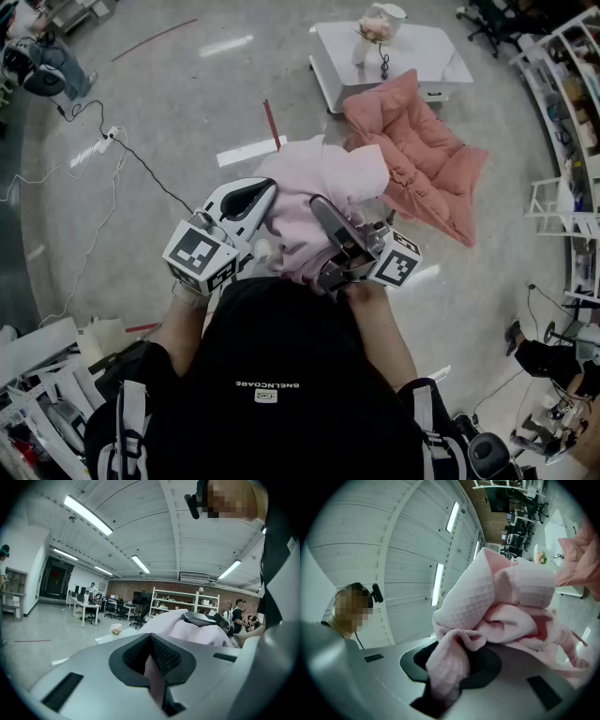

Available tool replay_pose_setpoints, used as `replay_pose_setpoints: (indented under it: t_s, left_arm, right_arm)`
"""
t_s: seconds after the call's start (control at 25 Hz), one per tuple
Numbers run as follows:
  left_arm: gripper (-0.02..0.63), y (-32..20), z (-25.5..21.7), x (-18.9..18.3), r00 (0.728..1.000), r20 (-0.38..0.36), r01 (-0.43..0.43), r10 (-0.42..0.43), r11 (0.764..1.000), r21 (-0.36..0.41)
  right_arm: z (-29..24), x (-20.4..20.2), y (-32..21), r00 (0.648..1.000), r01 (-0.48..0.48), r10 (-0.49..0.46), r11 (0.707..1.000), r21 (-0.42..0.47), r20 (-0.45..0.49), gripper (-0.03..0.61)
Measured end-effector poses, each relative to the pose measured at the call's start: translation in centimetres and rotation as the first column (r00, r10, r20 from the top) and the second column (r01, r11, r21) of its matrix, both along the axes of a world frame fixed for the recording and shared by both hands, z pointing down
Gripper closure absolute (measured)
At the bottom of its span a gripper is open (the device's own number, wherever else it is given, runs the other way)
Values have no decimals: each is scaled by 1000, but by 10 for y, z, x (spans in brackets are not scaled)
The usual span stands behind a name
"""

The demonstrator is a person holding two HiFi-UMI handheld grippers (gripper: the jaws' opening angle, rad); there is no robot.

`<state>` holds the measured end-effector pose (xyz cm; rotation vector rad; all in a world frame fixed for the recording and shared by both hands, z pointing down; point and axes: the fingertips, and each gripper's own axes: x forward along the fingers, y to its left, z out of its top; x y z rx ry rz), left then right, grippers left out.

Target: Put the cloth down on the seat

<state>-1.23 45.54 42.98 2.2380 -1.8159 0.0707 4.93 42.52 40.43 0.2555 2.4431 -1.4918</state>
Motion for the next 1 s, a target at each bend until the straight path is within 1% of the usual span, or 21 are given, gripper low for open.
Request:
replay_pose_setpoints:
  t_s: [0.16, 0.32, 0.6, 0.72, 0.88, 1.0]
  left_arm:
    - [600, 2, 2, -7, 1000, 8, -3, 3, 1000, -8]
    - [600, 3, 5, -18, 1000, 5, -12, 12, 1000, -11]
    - [600, 16, 15, -55, 999, -17, -32, 32, 999, -7]
    - [600, 23, 18, -73, 998, -31, -52, 52, 999, -3]
    - [598, 27, 23, -91, 995, -55, -80, 81, 997, 9]
    - [599, 30, 28, -102, 994, -47, -102, 102, 995, 3]
  right_arm:
    - [2, -9, 4, 1000, 4, -3, 999, 32, -29, 448]
    - [5, -22, 4, 999, 7, -7, 1000, 14, -32, 448]
    - [12, -59, 18, 999, -6, 6, 1000, 14, -43, 448]
    - [15, -74, 19, 998, -39, 39, 999, -7, -44, 448]
    - [15, -86, 17, 994, -96, 96, 995, 0, -46, 447]
    - [15, -91, 15, 990, -137, 136, 991, -2, -34, 447]
